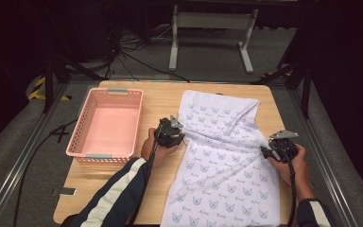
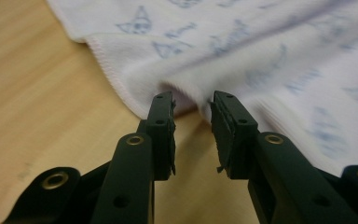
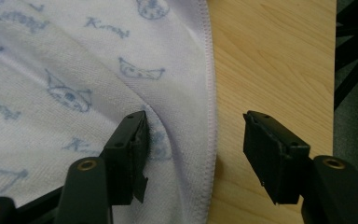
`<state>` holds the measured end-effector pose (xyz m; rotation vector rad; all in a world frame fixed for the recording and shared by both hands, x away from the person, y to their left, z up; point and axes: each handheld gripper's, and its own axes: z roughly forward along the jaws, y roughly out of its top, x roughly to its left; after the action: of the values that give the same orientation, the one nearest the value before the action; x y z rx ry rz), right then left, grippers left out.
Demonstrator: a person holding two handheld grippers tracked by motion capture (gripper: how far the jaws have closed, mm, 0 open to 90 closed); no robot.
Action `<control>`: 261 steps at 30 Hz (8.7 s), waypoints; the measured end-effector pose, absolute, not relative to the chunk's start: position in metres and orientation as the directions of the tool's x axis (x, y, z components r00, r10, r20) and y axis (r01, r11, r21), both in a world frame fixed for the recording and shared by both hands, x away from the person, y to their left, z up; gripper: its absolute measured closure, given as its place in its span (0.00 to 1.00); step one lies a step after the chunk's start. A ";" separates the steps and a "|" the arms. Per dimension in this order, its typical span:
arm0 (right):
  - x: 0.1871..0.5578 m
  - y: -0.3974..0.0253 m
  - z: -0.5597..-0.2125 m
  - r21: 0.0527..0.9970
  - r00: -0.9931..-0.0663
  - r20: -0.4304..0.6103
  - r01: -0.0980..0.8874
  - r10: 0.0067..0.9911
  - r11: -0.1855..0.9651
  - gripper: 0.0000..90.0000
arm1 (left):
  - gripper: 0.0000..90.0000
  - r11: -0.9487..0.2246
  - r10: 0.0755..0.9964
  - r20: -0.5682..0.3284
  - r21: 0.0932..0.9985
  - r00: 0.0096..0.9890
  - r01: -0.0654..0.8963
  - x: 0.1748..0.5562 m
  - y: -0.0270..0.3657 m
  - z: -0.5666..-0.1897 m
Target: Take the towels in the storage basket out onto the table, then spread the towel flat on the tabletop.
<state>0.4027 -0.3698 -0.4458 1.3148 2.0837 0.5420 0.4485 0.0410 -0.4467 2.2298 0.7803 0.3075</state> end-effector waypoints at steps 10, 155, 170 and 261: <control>0.373 -0.358 -0.434 0.679 -0.406 -0.208 0.595 0.890 0.430 0.49 | 0.74 -0.641 0.477 -0.047 0.665 0.878 0.384 0.382 0.053 -0.454; 0.501 -0.284 -0.459 0.709 -0.513 -0.045 0.588 0.857 0.389 0.40 | 0.52 -0.571 0.649 0.061 0.697 0.759 0.433 0.436 0.048 -0.464; 0.369 -0.317 -0.441 0.666 -0.657 -0.073 0.528 0.751 0.526 0.47 | 0.47 -0.737 0.369 0.052 0.625 0.928 0.258 0.327 0.075 -0.461; 0.498 -0.361 -0.443 0.731 -0.313 -0.064 0.632 0.948 0.258 0.62 | 0.37 -0.379 0.786 -0.102 0.700 0.609 0.606 0.539 0.029 -0.463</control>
<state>0.4977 -0.3613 -0.4431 1.4279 2.0341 0.8306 0.5391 0.0294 -0.4633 2.1141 1.0920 0.3211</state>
